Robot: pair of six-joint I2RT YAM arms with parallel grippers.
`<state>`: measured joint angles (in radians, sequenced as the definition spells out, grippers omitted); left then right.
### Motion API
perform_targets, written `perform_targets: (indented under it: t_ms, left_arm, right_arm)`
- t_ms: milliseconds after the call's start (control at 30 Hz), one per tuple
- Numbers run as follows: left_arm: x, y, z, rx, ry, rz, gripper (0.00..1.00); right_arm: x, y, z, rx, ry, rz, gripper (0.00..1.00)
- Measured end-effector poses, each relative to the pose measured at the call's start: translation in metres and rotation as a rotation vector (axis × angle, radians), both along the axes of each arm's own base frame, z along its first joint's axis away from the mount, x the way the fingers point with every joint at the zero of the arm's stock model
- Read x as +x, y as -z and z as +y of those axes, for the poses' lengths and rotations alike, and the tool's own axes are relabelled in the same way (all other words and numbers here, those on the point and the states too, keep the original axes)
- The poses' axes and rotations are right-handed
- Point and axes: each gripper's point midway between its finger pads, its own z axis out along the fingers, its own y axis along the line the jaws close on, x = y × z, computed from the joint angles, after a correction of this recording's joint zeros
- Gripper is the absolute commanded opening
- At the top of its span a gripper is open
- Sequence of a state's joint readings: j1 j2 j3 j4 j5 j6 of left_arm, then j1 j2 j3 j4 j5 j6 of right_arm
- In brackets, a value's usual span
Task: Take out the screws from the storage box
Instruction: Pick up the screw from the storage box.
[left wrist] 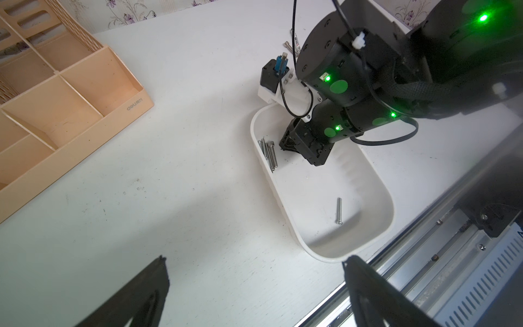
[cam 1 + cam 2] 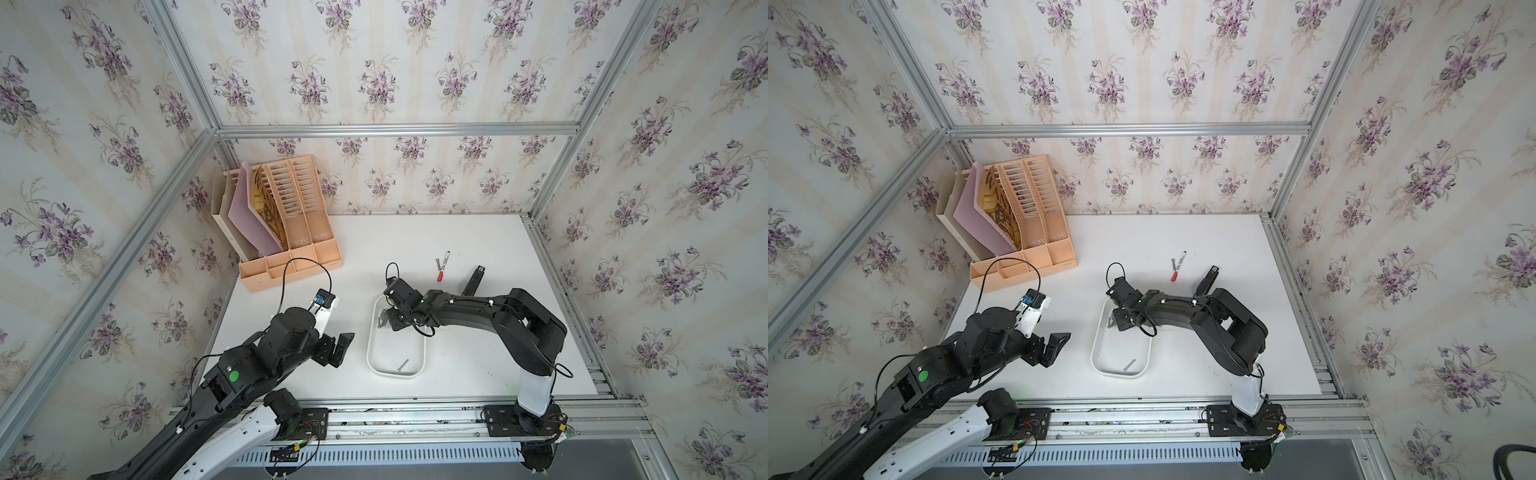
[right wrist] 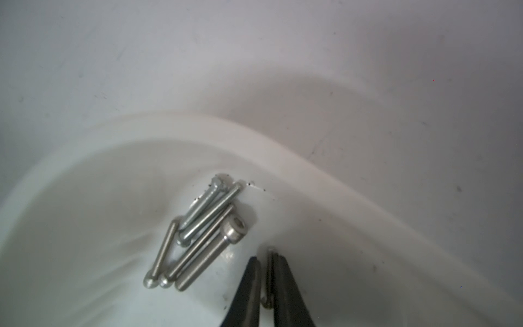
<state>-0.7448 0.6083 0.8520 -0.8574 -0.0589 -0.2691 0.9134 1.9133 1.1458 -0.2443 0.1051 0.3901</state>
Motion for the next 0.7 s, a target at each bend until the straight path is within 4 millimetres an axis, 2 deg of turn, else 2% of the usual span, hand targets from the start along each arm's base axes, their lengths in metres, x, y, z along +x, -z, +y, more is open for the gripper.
perform_targets:
  t_ms: [233, 400, 467, 700]
  left_arm:
    - [0.000, 0.000, 0.000, -0.001, 0.000, -0.001, 0.99]
    - [0.000, 0.000, 0.000, -0.001, 0.000, -0.001, 0.99]
    - [0.000, 0.000, 0.000, -0.001, 0.001, 0.000, 0.99]
    - [0.000, 0.000, 0.000, -0.002, 0.002, 0.000, 0.99]
  right_arm:
    - [0.008, 0.000, 0.003, -0.008, 0.014, -0.022, 0.00]
    - [0.003, -0.003, -0.006, -0.022, 0.020, -0.023, 0.00]
    - [-0.001, -0.013, -0.014, -0.011, 0.024, -0.037, 0.00]
    - [0.000, -0.081, -0.033, 0.113, 0.071, -0.199, 0.00]
